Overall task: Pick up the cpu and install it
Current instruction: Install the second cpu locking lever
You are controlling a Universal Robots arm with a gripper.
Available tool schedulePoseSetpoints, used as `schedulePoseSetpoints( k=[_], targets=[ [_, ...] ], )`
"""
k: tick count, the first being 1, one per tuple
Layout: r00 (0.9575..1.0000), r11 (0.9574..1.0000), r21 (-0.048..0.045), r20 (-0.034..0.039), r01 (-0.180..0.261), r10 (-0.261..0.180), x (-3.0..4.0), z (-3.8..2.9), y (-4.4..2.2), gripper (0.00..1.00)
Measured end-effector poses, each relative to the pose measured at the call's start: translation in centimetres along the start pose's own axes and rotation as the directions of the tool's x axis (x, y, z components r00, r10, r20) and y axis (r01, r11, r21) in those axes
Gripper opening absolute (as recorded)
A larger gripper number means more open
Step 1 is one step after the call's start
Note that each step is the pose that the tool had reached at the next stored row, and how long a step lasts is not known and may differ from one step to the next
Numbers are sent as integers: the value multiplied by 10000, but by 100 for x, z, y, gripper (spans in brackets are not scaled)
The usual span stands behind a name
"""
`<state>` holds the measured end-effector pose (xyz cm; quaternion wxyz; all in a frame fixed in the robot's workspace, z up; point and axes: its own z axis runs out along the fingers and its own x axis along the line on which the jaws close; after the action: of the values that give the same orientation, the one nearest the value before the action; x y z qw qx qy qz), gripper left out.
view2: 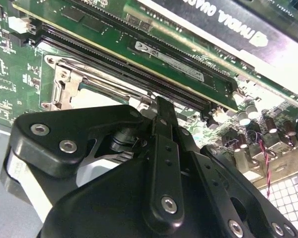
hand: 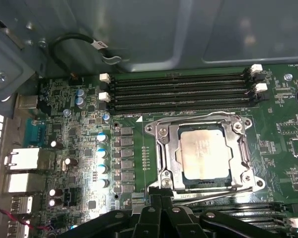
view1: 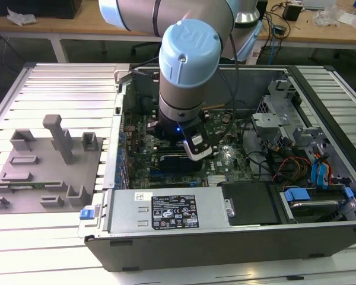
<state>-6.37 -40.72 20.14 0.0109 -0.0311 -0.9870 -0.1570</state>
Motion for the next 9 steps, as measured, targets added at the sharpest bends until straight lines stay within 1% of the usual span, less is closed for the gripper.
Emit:
schedulePoseSetpoints(
  k=[2,9],
  targets=[
    [10000,10000,-29,3,-15,15,0,1,-1,11],
    [10000,10000,-60,21,-77,77,0,14,2,11]
  ],
)
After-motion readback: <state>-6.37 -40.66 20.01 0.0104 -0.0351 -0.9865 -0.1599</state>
